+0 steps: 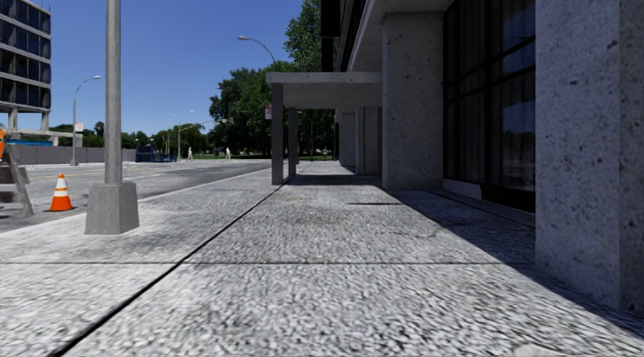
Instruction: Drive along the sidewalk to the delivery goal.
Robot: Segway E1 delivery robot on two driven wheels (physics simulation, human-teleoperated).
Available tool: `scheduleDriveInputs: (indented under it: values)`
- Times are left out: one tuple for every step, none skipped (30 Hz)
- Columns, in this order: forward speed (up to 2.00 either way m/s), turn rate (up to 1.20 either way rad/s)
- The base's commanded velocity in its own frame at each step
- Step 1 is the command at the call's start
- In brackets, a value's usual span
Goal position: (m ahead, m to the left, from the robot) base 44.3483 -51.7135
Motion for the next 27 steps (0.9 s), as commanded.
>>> scheduleDriveInputs:
  values:
    - [2.0,0.0]
    - [2.0,0.0]
    - [2.0,0.0]
    - [2.0,0.0]
    - [2.0,0.0]
    - [2.0,0.0]
    - [2.0,0.0]
    - [2.0,0.0]
    - [2.0,0.0]
    - [2.0,0.0]
    - [2.0,0.0]
    - [2.0,0.0]
    - [2.0,0.0]
    - [2.0,0.0]
    - [2.0,0.0]
    - [2.0,0.0]
    - [2.0,0.0]
    - [2.0,0.0]
    - [2.0,0.0]
    - [2.0,0.0]
    - [2.0,0.0]
    - [2.0,0.0]
    - [2.0,0.0]
    - [2.0,0.0]
    - [2.0,0.0]
    - [2.0,0.0]
    - [2.0,0.0]
